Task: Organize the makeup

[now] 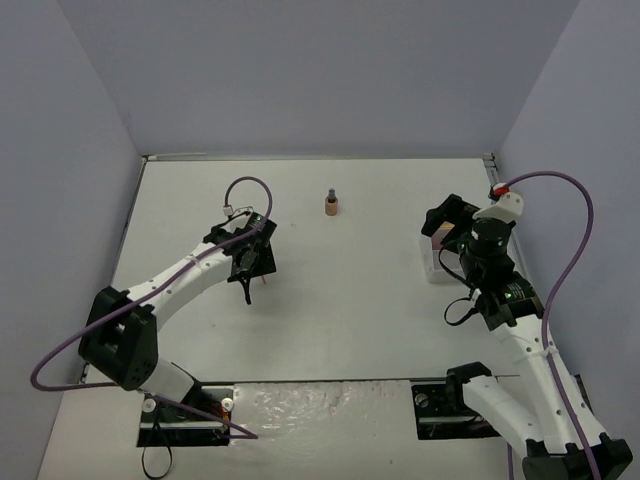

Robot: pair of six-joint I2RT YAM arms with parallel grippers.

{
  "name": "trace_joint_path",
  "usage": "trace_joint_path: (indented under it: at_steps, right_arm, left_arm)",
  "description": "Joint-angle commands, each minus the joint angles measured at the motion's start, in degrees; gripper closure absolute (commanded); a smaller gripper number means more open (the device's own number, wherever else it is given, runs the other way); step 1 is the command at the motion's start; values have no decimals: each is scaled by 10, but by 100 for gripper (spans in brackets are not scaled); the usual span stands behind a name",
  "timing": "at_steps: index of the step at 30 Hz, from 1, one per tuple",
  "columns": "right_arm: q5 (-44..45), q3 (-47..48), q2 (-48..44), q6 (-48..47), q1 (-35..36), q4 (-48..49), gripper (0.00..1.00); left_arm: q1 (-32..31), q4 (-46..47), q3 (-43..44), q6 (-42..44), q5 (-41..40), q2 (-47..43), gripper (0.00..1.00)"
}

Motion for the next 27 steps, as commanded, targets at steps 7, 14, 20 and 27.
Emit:
trace_joint_path:
  at_steps: [7, 14, 20, 27]
  right_arm:
    - [-72, -20, -15, -23, 0, -7, 0]
    - [-79, -27, -14, -37, 5, -7, 0]
    - [-83, -30, -9, -41, 9, -7, 0]
    - [-82, -35, -9, -43, 10, -8, 0]
  left_arm:
    - [-1, 66, 39, -43, -12, 87, 58]
    - [-1, 121, 27, -31, -20, 117, 67]
    - [-2, 148, 19, -27, -35, 138, 73]
    - [-2, 158, 14, -28, -35, 162, 74]
